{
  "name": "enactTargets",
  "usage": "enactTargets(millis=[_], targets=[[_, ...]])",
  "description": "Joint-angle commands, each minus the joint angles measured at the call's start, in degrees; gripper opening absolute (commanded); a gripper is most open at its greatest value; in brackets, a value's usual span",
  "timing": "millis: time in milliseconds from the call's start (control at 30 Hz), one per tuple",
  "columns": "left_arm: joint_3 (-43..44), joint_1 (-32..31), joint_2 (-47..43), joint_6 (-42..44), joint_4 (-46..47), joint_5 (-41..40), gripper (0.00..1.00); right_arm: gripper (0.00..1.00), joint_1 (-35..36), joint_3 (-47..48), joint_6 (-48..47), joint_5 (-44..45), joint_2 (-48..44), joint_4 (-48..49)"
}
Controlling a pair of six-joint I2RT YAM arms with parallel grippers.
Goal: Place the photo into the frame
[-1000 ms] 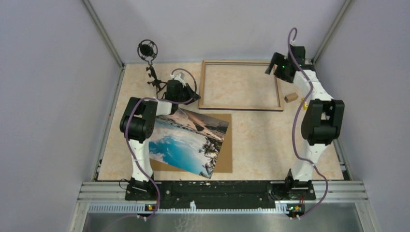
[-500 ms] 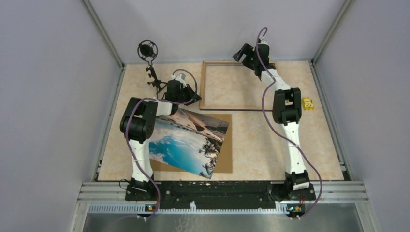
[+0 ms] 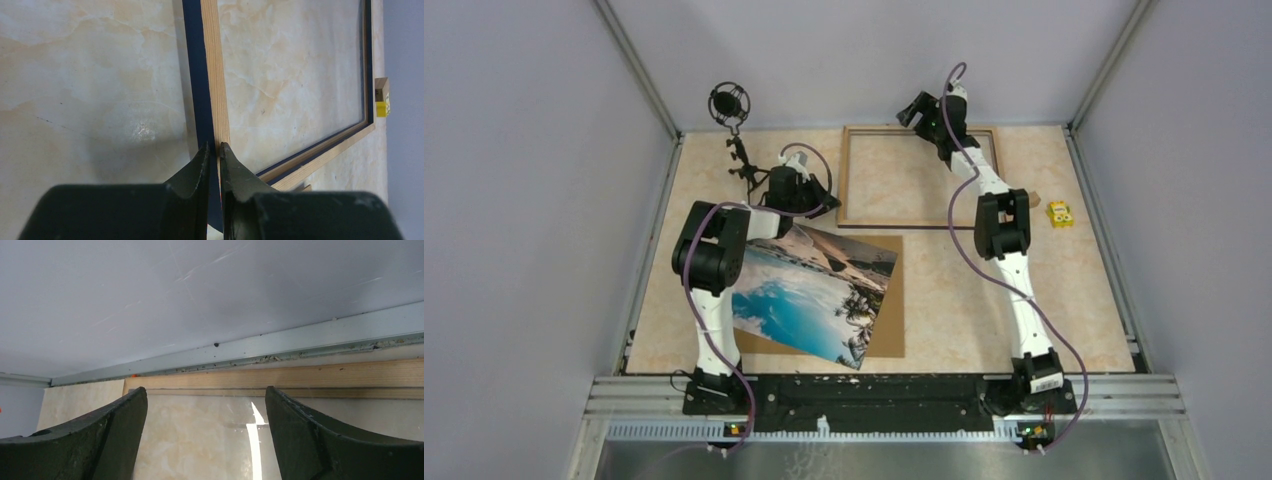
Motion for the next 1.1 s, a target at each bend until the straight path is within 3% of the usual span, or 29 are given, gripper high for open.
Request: enactTargets(millis=[0, 567, 733, 1067], targets=[[-1.98, -0.77, -1.12, 0.16, -1.57, 1.00, 0.15, 0.85, 0.52, 4.55, -1.67, 2.70, 1.55, -1.26], [-2.16, -0.86, -1.05, -0.10, -1.29, 1.19, 0.15, 0.79, 0.77, 3.12, -3.88, 0.42, -0.71, -13.57], [-2.26, -0.81, -1.23, -0.07, -1.30, 0.97, 0.15, 0.78, 0.69, -0.83, -6.73, 1.15, -4.83, -13.62], [-2.26, -0.95, -1.31, 0.06, -1.29, 0.90, 0.15, 0.80, 0.64, 0.80, -8.92, -1.52, -8.01, -16.55]])
